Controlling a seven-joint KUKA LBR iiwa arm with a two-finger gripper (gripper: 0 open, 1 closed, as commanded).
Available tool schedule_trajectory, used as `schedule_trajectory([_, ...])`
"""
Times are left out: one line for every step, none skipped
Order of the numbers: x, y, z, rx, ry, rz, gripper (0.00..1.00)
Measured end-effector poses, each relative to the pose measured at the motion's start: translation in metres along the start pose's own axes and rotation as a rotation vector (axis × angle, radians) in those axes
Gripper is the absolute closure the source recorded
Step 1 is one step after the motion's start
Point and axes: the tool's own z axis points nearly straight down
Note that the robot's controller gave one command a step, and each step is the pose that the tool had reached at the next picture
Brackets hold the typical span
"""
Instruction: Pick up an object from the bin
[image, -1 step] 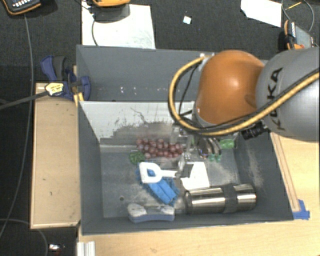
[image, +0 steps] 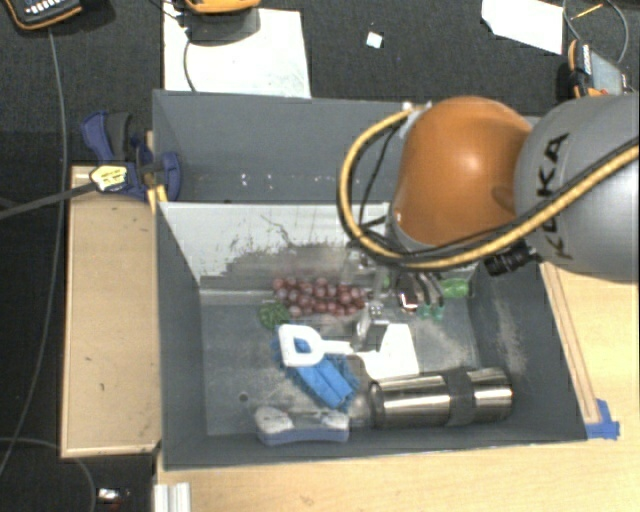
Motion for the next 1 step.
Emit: schedule_trajectory([-0.0112,-0.0405,0.1160,0.000,-0.003,-0.186,0.00])
